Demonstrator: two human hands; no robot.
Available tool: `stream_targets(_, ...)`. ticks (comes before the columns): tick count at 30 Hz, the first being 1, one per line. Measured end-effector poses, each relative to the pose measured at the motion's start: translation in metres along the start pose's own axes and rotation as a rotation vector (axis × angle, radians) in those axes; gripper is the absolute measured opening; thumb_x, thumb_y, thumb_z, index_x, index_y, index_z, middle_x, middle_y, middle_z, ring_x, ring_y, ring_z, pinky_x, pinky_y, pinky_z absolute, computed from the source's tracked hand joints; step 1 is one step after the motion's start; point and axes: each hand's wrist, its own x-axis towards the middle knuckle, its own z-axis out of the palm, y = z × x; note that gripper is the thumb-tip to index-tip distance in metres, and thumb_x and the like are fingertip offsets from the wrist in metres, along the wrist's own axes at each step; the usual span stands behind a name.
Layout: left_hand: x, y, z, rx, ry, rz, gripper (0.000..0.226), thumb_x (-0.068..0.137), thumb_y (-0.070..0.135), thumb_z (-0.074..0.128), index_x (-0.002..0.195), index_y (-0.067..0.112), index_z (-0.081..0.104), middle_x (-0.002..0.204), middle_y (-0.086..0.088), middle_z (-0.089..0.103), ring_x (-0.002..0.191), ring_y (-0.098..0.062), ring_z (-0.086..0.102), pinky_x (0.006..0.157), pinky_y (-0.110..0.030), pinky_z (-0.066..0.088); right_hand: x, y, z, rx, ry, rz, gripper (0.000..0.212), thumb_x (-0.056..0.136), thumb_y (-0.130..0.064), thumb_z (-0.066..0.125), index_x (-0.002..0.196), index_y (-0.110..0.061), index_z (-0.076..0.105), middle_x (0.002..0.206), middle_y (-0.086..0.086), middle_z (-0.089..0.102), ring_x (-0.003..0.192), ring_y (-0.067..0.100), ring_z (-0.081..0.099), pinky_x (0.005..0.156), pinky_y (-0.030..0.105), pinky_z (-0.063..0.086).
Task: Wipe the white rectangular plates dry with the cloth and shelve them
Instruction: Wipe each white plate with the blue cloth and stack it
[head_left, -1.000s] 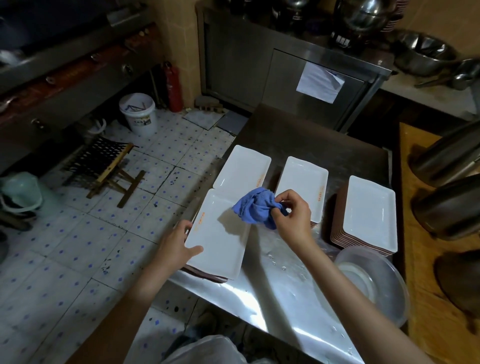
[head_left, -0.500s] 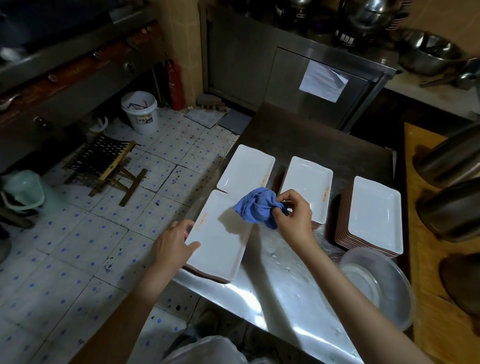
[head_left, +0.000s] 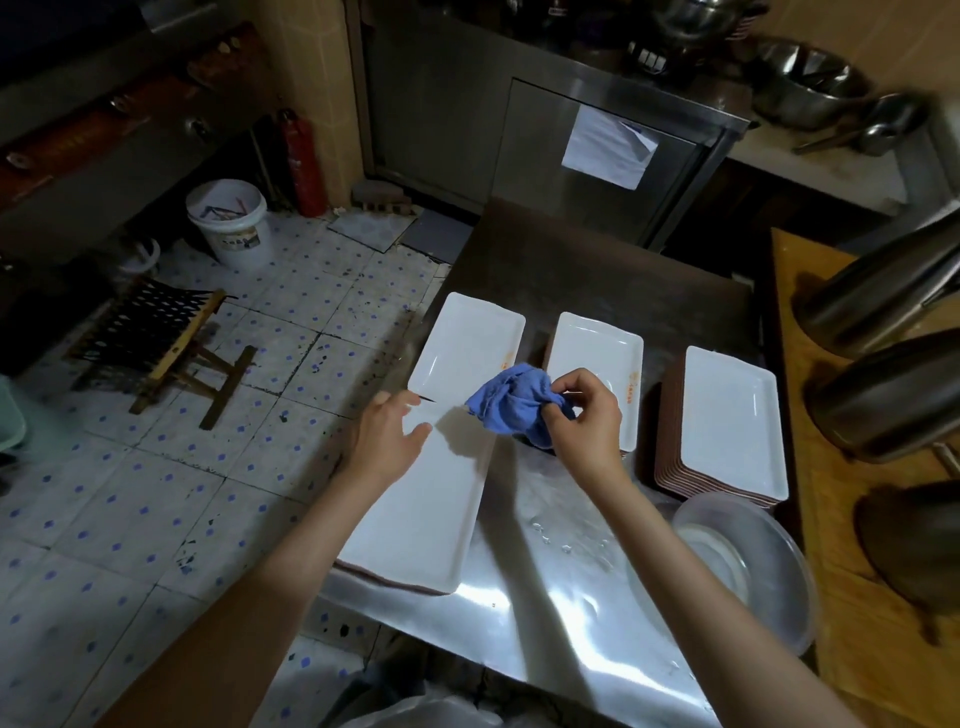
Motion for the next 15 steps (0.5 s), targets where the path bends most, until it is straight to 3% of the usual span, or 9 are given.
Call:
stream_targets(3, 0.027, 0.01, 0.005, -0.085, 0.031, 0.039, 0.022, 0.09, 0.012, 0.061, 0.112, 0.011, 0.064, 0.115, -0.009, 0.054, 0.096, -0.021, 0.06, 0.067, -0.014, 0.031, 0.01, 0.001, 0.001, -0.005, 0.029, 0.009, 0.026, 0.078, 0.01, 0.056, 0.073, -0.015, 0.055, 0.073, -0.009, 0.056, 0.067, 0.001, 0.052, 0.057, 0.01, 0.042)
stream_targets(9, 0.08, 0.011, 0.013, 0.029, -0.041, 0.0, 0.03, 0.09, 0.018, 0.06, 0.12, 0.016, 0.058, 0.125, -0.011, 0.05, 0.098, -0.027, 0.059, 0.08, -0.032, 0.046, 0.028, 0.001, 0.006, -0.01, 0.089, 0.014, 0.036, 0.075, 0.013, 0.055, 0.066, -0.022, 0.05, 0.068, -0.009, 0.055, 0.061, -0.006, 0.052, 0.055, 0.009, 0.04)
stream_targets(15, 0.107, 0.006, 0.022, 0.182, -0.169, -0.129, 0.055, 0.088, 0.027, 0.064, 0.137, 0.015, 0.041, 0.132, -0.014, 0.046, 0.114, -0.034, 0.053, 0.088, -0.038, 0.045, 0.04, 0.003, 0.009, -0.018, 0.129, 0.024, 0.029, 0.075, 0.013, 0.056, 0.069, -0.015, 0.053, 0.069, -0.008, 0.056, 0.062, -0.006, 0.052, 0.058, 0.009, 0.042)
